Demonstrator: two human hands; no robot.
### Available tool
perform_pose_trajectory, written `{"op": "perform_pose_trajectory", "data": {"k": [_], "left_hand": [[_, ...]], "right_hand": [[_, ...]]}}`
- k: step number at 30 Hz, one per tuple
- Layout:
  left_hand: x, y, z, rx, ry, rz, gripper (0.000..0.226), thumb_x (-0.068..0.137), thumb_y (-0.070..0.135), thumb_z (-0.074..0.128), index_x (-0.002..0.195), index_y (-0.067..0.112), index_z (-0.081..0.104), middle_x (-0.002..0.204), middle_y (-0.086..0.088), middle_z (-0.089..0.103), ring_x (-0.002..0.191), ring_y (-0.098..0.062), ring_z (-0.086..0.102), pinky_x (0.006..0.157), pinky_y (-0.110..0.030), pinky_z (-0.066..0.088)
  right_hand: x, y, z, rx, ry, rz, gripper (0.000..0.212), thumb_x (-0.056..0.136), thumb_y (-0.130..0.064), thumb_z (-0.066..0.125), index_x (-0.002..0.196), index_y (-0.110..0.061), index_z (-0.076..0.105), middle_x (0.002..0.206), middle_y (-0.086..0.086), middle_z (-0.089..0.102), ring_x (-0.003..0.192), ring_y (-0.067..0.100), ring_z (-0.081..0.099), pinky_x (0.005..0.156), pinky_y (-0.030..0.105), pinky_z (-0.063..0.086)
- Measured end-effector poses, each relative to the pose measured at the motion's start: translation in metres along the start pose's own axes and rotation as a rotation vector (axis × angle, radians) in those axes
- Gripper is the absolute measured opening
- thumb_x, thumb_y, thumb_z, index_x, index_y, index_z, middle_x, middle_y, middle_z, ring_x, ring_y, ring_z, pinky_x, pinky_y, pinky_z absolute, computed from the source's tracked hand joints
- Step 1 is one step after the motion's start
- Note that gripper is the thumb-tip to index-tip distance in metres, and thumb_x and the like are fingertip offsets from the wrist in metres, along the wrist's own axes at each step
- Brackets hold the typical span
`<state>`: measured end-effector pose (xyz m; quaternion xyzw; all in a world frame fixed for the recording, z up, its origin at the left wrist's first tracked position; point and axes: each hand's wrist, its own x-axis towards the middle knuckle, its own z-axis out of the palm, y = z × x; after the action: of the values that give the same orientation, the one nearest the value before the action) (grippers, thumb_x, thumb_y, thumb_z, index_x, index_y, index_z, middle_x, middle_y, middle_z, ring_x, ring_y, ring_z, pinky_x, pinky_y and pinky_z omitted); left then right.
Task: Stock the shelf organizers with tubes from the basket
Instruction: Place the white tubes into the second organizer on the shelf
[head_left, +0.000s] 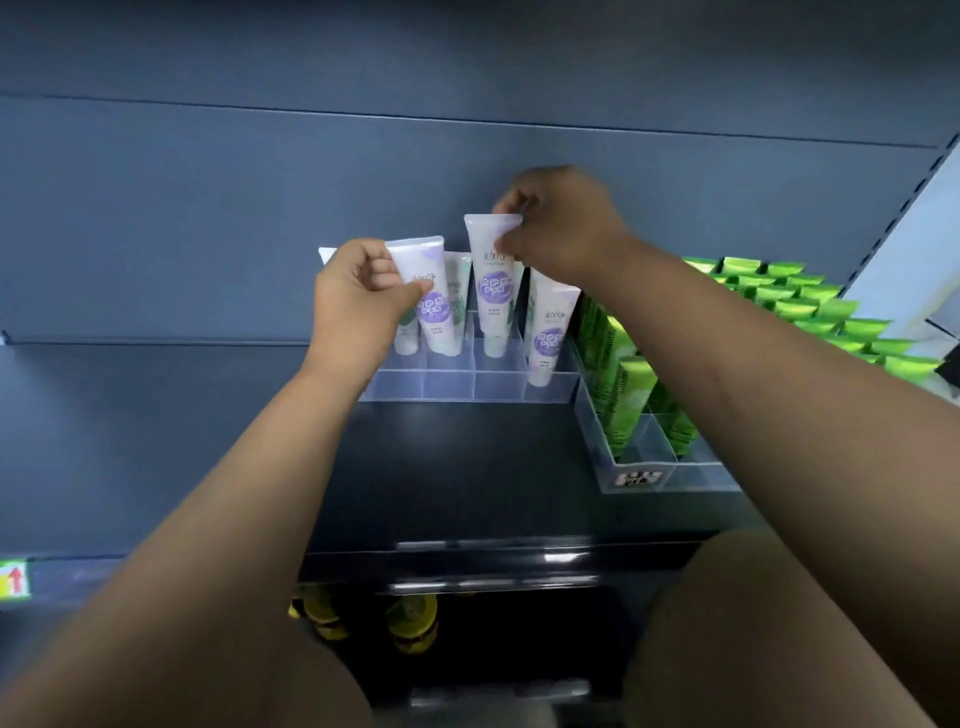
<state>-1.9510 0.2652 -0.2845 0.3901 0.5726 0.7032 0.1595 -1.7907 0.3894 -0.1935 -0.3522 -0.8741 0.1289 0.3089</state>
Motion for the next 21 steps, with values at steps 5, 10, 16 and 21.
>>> {"op": "perform_pose_trajectory", "data": {"k": [5,10,16,21], "left_hand": [[0.006,-0.012,0.019,0.116,-0.04,0.007,0.036,0.077,0.0,0.084,0.09,0.019,0.056,0.081,0.002,0.056,0.072,-0.011,0.057,0.074,-0.022,0.057],[0.011,-0.023,0.025,0.33,-0.083,0.043,0.039,0.076,0.009,0.087,0.086,0.026,0.053,0.082,0.008,0.056,0.074,-0.011,0.056,0.073,-0.02,0.054],[0.016,-0.029,0.029,0.35,-0.053,0.008,0.041,0.076,0.007,0.087,0.082,0.025,0.05,0.079,0.008,0.056,0.073,-0.011,0.056,0.075,-0.027,0.054],[0.015,-0.034,0.035,0.37,-0.082,0.012,0.036,0.079,0.006,0.085,0.093,0.02,0.055,0.082,0.011,0.058,0.075,-0.009,0.059,0.071,-0.018,0.05]], "right_hand": [[0.003,0.017,0.01,-0.071,-0.066,-0.002,0.021,0.076,-0.01,0.074,0.095,-0.018,0.077,0.087,-0.01,0.065,0.084,0.006,0.058,0.064,0.014,0.039],[-0.002,0.031,0.027,-0.109,-0.109,0.024,0.021,0.077,-0.011,0.075,0.097,-0.017,0.076,0.098,-0.004,0.071,0.089,0.013,0.062,0.077,0.024,0.049],[-0.003,0.036,0.039,-0.219,-0.133,0.005,0.016,0.077,-0.012,0.072,0.091,-0.02,0.075,0.096,-0.002,0.073,0.09,0.02,0.065,0.08,0.032,0.055],[-0.004,0.036,0.041,-0.297,-0.143,-0.031,0.017,0.078,-0.011,0.067,0.091,-0.02,0.074,0.096,0.0,0.072,0.089,0.023,0.064,0.073,0.027,0.05]]}}
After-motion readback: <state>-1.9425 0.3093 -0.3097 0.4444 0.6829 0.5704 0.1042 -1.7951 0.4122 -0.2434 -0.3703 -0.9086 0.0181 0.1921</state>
